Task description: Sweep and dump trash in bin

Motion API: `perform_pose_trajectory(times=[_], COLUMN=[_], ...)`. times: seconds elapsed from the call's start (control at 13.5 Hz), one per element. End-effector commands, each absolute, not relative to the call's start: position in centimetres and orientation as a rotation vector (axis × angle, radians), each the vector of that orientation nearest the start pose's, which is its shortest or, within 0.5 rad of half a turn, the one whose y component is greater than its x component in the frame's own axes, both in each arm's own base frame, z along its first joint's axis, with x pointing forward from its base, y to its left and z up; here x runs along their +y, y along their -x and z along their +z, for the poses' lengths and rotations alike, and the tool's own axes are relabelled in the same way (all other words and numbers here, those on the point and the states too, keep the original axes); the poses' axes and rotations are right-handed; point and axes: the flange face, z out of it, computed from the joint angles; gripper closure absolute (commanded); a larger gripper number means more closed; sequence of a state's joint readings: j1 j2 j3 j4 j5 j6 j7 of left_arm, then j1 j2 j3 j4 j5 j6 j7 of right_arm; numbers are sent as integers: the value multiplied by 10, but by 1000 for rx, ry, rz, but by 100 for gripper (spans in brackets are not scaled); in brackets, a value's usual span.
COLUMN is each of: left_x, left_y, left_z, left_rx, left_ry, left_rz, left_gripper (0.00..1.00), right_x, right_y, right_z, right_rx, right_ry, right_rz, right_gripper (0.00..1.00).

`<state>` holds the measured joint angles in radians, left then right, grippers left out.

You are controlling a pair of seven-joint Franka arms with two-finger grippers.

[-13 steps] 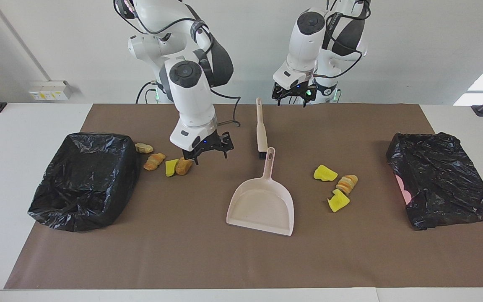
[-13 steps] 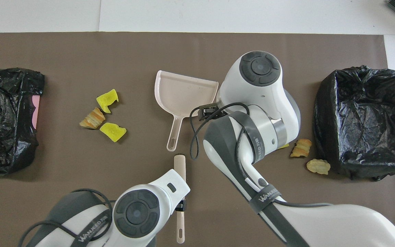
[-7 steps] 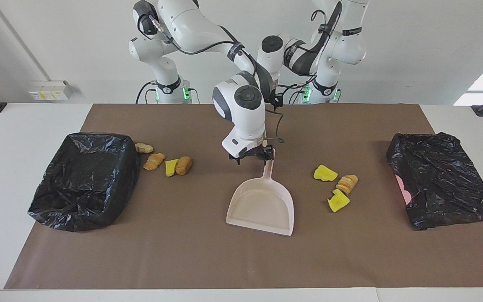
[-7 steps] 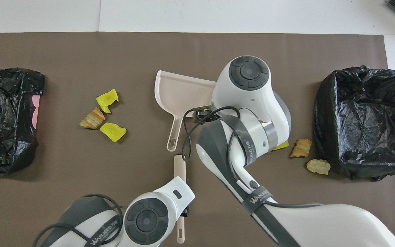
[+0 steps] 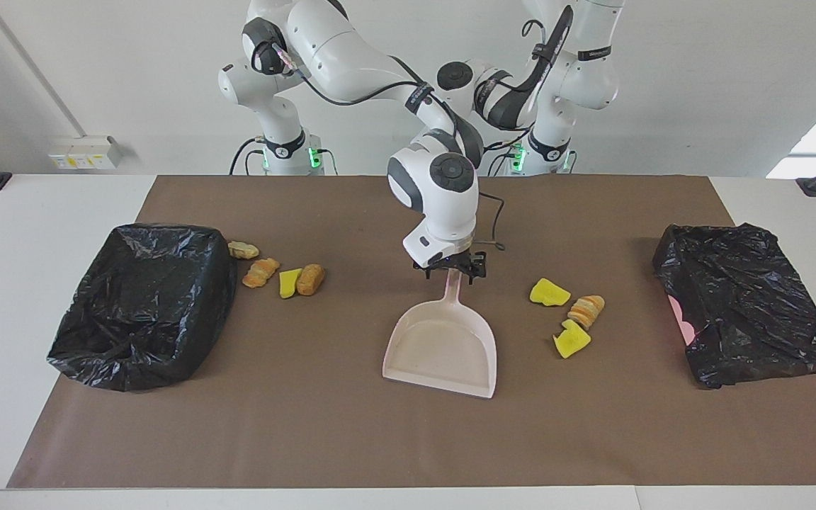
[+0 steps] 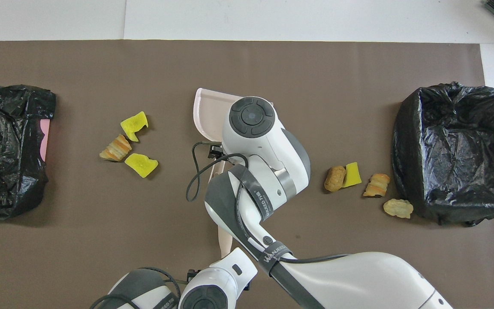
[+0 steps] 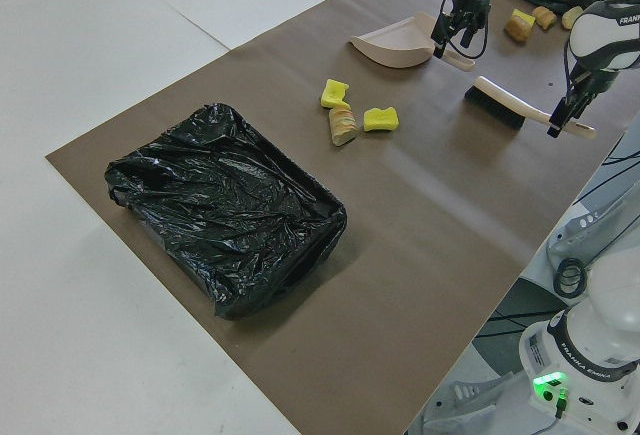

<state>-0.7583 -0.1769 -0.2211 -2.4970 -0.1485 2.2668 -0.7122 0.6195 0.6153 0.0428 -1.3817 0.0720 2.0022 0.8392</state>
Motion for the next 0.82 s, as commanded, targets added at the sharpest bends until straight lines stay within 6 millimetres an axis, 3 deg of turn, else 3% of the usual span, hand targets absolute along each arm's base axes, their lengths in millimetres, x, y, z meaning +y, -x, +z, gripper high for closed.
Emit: perform_pose_trajectory(times=[0.0, 0.15, 0.22, 0.74], left_x=[-370, -372, -372, -362], left_y=[-242, -247, -248, -250], left_z=[339, 339, 339, 342], left_rx=[259, 256, 253, 315], left_ry=[3150, 3150, 3150, 3115], left_rz=[145, 151, 152, 202], left_gripper=[47, 85, 100, 100], right_x=[447, 446, 447, 442], right_y=[-575, -575, -575, -578], right_z=[357, 359, 362, 363], right_rx=[364, 347, 305, 263], right_ry=[3041, 3052, 3079, 3100], right_rz=[74, 61, 13, -12], right_gripper=[35, 73, 100, 100])
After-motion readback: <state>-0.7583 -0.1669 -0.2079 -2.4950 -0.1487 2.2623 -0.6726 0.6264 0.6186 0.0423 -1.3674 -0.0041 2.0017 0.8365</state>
